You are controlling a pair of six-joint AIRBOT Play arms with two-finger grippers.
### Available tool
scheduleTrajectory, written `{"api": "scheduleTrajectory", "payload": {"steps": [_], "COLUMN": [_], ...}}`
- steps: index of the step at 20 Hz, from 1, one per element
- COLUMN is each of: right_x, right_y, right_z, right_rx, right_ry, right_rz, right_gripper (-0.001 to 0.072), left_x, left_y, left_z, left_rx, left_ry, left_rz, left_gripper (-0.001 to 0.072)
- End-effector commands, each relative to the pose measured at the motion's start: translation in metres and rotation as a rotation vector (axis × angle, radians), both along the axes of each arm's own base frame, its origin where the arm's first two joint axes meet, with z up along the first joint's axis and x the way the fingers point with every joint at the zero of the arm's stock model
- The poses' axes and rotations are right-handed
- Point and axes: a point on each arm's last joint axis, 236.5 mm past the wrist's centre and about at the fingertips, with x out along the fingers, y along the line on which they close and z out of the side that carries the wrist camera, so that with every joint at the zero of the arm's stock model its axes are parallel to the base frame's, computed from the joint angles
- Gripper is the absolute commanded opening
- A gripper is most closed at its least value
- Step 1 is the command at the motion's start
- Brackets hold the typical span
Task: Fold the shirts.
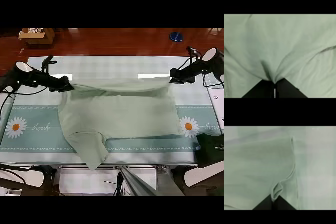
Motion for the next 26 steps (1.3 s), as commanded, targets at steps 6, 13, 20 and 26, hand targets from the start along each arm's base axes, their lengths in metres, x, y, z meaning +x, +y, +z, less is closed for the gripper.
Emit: {"api": "scheduleTrajectory", "payload": {"steps": [6,13,20,26], "right_x": [-0.014,-0.056,-0.131,-0.149], "right_y": [-0.022,-0.059,-0.089,-0.077], "right_z": [-0.015,0.056,0.081,0.049], "right_rx": [-0.094,-0.222,-0.022,0.17], "right_ry": [0.074,0.111,0.169,0.112], "right_rz": [0.005,0.113,-0.041,-0.12], "right_gripper": [0.0042,0.0431,0.0432,0.0432], "left_x": [-0.031,-0.074,-0.205,-0.272], "left_y": [-0.012,0.057,0.075,0.039], "left_z": [-0.019,0.028,0.017,-0.025], "left_rx": [-0.01,0.028,0.022,-0.026], "left_ry": [0.165,0.272,0.393,0.438], "left_rz": [-0.034,0.013,0.107,0.14], "left_gripper": [0.0042,0.0425,0.0524,0.0535]}}
